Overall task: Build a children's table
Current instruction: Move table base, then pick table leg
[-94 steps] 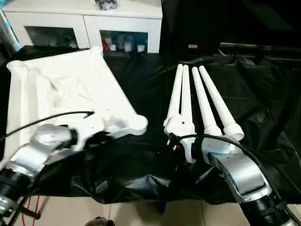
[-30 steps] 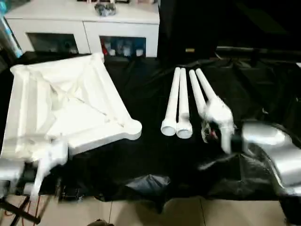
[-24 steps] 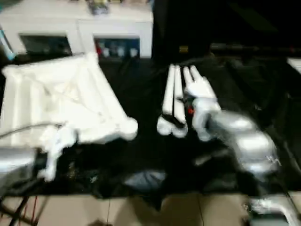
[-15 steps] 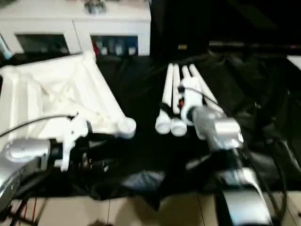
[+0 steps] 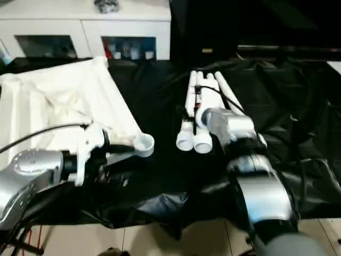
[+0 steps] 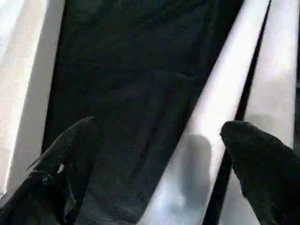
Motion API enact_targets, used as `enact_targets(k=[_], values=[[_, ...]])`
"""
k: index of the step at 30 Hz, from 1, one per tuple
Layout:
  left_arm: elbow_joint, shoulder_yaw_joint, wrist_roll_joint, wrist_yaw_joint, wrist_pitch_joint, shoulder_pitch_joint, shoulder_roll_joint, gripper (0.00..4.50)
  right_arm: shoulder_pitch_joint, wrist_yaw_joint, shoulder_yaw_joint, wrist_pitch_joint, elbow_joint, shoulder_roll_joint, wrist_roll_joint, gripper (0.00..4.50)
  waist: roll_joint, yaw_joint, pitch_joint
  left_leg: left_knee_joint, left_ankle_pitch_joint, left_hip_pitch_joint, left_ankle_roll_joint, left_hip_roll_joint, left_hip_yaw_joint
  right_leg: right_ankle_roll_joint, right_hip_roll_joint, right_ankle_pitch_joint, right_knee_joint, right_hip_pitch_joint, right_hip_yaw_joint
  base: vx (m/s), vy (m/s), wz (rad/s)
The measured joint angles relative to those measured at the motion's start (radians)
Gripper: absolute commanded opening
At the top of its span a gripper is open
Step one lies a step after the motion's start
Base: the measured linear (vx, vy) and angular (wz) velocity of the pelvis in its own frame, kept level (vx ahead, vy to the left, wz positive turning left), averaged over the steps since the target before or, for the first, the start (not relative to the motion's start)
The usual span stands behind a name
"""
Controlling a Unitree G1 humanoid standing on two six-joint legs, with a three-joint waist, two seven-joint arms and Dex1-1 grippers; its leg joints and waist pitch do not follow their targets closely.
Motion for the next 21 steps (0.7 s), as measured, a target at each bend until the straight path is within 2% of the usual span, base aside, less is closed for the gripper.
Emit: enact_targets(k=[11, 21], values=[[-0.008, 0.018, -0.004, 0.034, 0.02, 0.012, 0.002, 4.41, -0.044, -0.051, -0.002, -0.084, 0.183, 0.038, -0.043, 4.5, -0.001, 0.001, 0.0, 0.0, 0.0, -0.001, 0.0, 0.0, 0.0, 0.0, 0.0, 0.0, 0.0, -0.001, 0.0, 0.0, 0.0, 0.0], [-0.057, 0.026, -0.032, 0.035, 0.062, 0.041, 0.037, 4.41, -0.047, -0.053, -0.018, -0.092, 0.248, 0.051, -0.051, 4.5, -0.002, 0.009, 0.0, 0.0, 0.0, -0.001, 0.0, 0.0, 0.0, 0.0, 0.0, 0.0, 0.001, -0.001, 0.0, 0.0, 0.0, 0.0]])
